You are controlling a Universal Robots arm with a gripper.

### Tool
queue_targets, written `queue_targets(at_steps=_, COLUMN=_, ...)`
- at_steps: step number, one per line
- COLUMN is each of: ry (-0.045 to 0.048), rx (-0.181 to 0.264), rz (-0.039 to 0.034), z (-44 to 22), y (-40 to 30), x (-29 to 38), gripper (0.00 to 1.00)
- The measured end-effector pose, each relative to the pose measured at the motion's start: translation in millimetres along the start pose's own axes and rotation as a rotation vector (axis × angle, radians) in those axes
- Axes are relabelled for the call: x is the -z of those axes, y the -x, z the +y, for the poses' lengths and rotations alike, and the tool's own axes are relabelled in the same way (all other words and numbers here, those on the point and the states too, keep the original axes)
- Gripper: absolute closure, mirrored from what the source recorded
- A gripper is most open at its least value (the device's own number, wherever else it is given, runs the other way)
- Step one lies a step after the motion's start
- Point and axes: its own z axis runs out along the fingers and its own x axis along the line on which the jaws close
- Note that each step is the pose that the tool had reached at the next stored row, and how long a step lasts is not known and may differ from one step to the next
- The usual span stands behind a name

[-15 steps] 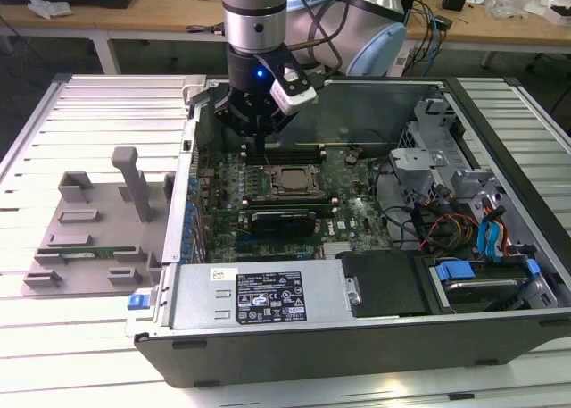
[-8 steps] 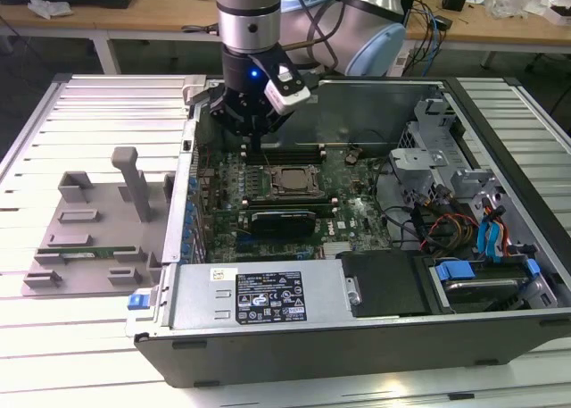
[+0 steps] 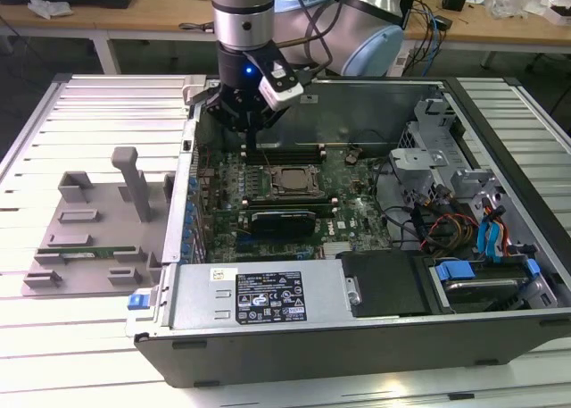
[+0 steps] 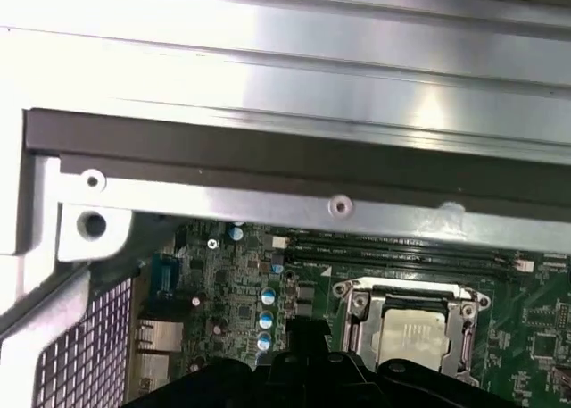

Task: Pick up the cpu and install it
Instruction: 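Install the first cpu locking lever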

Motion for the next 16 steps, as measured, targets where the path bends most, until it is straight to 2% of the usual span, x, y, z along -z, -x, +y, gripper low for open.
queue_targets(at_steps=2, ry=0.0146, rx=0.000, rz=-0.0014, z=1.5, y=0.1, x=-0.8, gripper=0.89)
queue_targets(at_steps=4, ry=0.0146, rx=0.000, rz=-0.0014, z=1.4, y=1.2, x=-0.8, gripper=0.89)
queue_targets(at_steps=8, ry=0.0145, rx=0.000, rz=-0.0013, z=0.6, y=9.5, x=-1.0, gripper=0.89)
queue_targets(at_steps=16, ry=0.0146, rx=0.000, rz=-0.0011, z=-0.5, y=21.1, x=-1.6, gripper=0.89)
